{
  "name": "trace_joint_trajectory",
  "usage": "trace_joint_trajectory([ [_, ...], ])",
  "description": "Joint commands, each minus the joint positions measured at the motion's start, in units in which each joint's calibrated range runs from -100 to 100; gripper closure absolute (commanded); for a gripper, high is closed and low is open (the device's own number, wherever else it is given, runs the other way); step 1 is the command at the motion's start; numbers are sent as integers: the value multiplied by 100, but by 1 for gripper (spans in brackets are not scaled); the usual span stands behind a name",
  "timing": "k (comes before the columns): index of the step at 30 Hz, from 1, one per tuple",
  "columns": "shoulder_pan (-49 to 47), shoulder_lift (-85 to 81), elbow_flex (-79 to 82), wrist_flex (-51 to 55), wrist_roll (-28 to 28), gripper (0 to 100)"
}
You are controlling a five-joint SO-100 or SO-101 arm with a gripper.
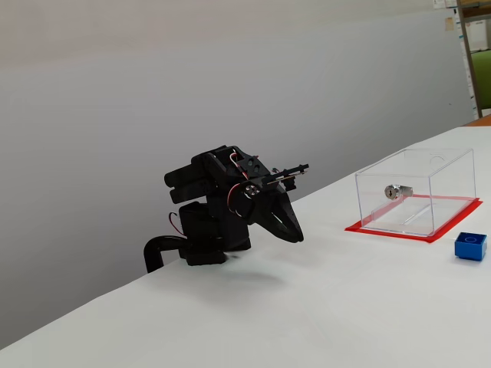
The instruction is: Pick the blue lego brick and place it into the transparent box
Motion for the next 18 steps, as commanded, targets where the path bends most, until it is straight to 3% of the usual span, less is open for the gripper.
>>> trace_joint_trajectory([
  [1, 13, -76, 60, 2, 14, 98],
  [18, 28, -76, 60, 2, -22, 98],
])
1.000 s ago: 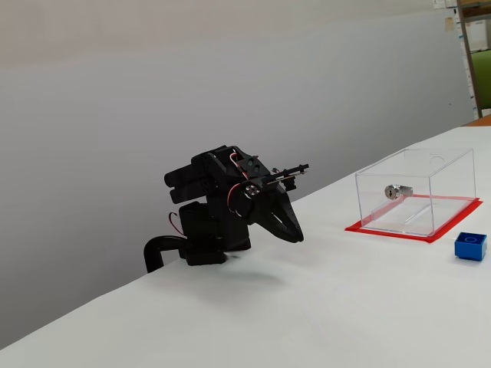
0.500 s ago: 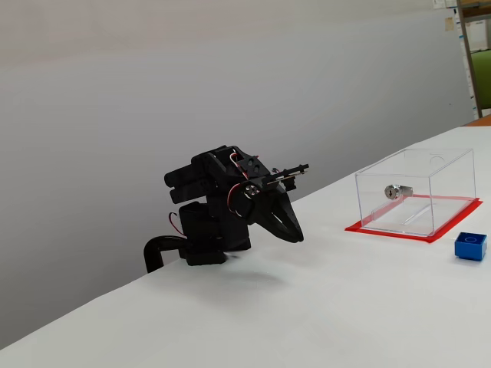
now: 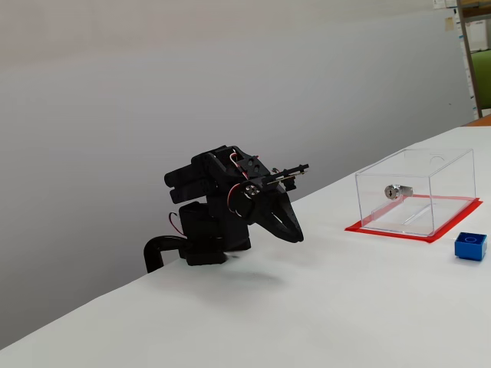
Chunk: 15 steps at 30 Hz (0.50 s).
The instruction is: Pick the blue lego brick and place it into the transparent box
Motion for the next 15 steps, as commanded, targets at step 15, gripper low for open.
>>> trace_joint_trajectory([
  [15, -187, -76, 60, 2, 20, 98],
])
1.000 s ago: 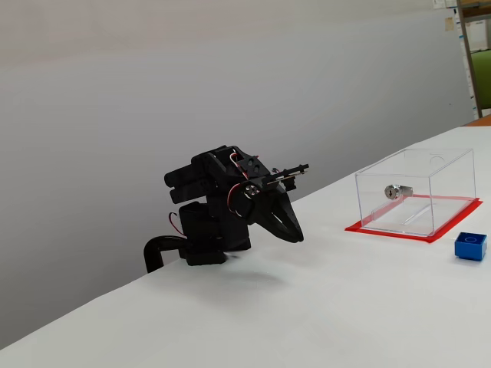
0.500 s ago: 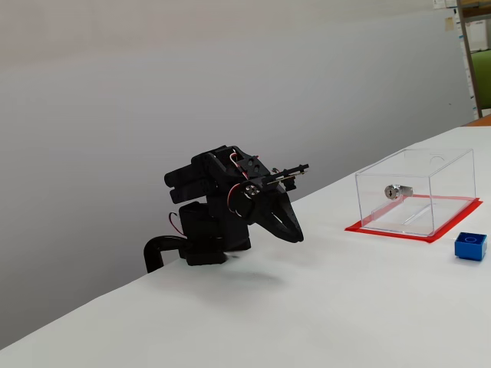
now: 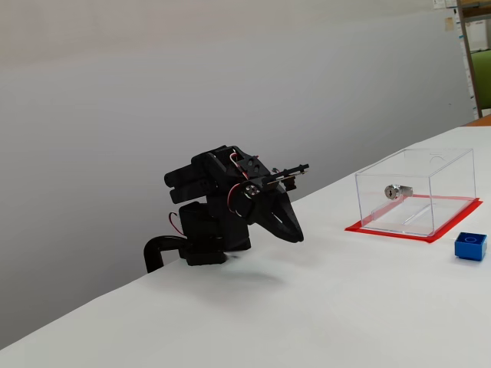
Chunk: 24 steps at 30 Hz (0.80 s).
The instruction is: Pick the blue lego brick and place it into the transparent box
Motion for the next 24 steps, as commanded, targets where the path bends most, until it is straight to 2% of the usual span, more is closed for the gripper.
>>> trace_joint_trajectory([
  [1, -312, -76, 60, 2, 20, 98],
  [8, -1584, -76, 60, 2, 20, 98],
  [15, -2457, -76, 60, 2, 20, 98],
  [19, -2286, -76, 51, 2, 20, 98],
  [24, -1251, -76, 14, 2, 14, 98],
])
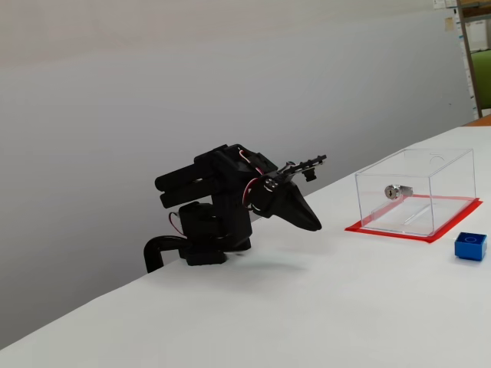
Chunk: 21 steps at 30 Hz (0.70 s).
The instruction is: Pick the blue lego brick and place it into the transparent box
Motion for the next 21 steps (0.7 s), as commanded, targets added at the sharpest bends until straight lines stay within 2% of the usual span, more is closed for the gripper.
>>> trace_joint_trajectory([
  [1, 535, -76, 5, 2, 19, 98],
  [12, 964, 306, -971, 2, 19, 98],
  [21, 1045, 2885, -3204, 2, 19, 98],
])
